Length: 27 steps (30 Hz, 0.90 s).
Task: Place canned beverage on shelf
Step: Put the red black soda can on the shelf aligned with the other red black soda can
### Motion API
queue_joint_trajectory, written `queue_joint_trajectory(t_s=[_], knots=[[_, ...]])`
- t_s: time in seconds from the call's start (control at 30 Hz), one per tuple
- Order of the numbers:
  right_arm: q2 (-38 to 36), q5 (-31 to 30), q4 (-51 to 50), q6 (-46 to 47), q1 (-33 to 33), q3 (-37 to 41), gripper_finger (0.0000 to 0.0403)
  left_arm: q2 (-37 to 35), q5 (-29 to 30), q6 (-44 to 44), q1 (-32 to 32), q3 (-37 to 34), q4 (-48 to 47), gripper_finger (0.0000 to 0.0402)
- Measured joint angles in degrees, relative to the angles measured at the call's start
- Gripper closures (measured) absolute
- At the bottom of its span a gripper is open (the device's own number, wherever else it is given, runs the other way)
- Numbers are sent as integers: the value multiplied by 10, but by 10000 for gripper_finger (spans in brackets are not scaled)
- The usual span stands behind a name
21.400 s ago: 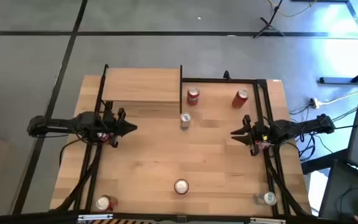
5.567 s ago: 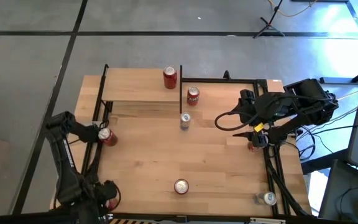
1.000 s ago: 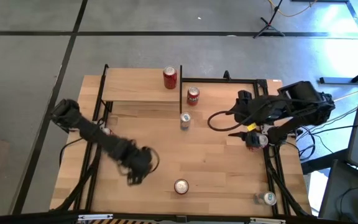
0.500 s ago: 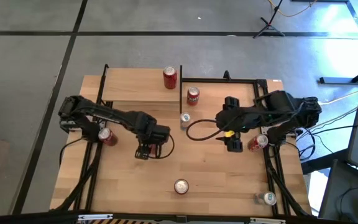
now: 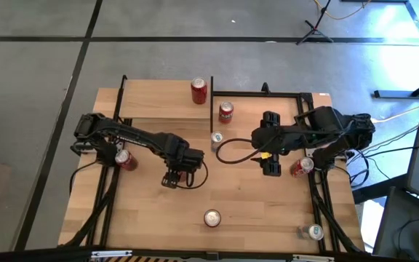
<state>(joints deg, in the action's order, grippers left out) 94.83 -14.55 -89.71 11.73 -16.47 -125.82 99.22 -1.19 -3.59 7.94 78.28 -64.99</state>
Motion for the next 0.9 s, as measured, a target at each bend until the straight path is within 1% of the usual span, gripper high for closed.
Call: queue_joint_trajectory(t_s=[0.13,0.5,0.63,0.7,0.77,0.9], knots=[[0,0,0,-1,0,0,55,0,2,4,1,0,5,111],[0,1,-1,-20,0,0,55,2,16,13,23,2,18,42],[0,1,-1,-42,0,0,55,1,32,36,31,44,-28,29],[0,1,-1,-47,0,0,55,-9,33,64,37,65,-44,27],[0,1,0,-49,0,0,55,-30,32,112,43,76,-43,27],[5,-2,0,-50,11,0,55,-88,40,248,67,61,-40,26]])
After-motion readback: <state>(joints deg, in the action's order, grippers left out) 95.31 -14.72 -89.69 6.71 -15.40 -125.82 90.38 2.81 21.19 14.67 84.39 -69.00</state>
